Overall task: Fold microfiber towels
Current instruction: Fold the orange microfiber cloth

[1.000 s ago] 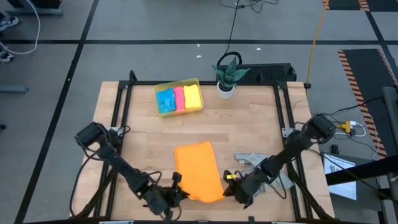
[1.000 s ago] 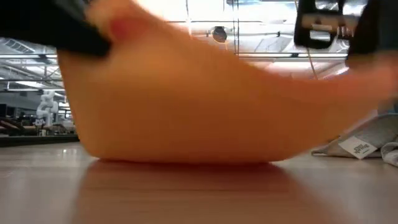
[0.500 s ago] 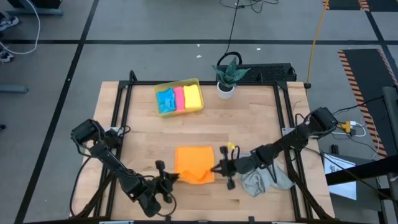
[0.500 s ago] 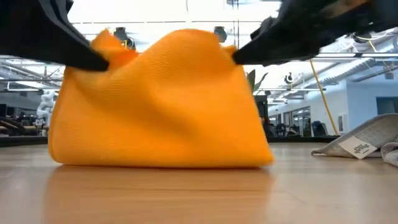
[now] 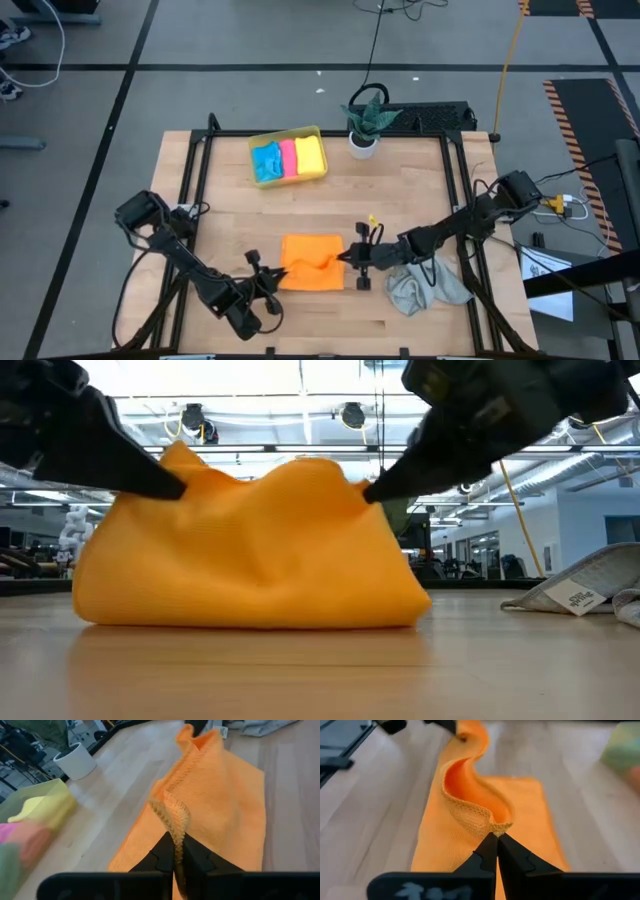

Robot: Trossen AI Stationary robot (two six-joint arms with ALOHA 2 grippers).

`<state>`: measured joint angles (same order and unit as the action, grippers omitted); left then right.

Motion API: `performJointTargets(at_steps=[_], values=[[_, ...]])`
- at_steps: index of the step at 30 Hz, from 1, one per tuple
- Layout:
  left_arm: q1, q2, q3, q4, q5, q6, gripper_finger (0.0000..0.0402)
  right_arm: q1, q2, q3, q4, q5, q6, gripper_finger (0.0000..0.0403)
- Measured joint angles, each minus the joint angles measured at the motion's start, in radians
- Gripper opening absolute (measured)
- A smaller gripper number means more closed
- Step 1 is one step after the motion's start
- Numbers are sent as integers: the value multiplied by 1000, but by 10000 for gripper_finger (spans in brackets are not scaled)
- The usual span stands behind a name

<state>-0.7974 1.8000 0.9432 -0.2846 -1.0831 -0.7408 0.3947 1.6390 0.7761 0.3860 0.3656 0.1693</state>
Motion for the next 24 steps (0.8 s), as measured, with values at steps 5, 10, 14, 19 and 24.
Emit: performJointTargets(at_steps=[5, 10, 14, 19, 24], values=[[49, 0, 0, 2, 35, 1, 8, 33, 0, 0, -61, 0, 65, 0], [74, 0, 0, 7, 41, -6, 16, 64, -19, 0, -51, 0, 69, 0], [74, 0, 0, 7, 31, -8, 9, 74, -76, 0, -62, 93, 60, 0], [83, 0, 0, -3, 28, -28, 14, 39, -81, 0, -76, 151, 55, 0], [98, 0, -4, 2, 28, -28, 9, -19, -8, -12, -90, 132, 98, 0]])
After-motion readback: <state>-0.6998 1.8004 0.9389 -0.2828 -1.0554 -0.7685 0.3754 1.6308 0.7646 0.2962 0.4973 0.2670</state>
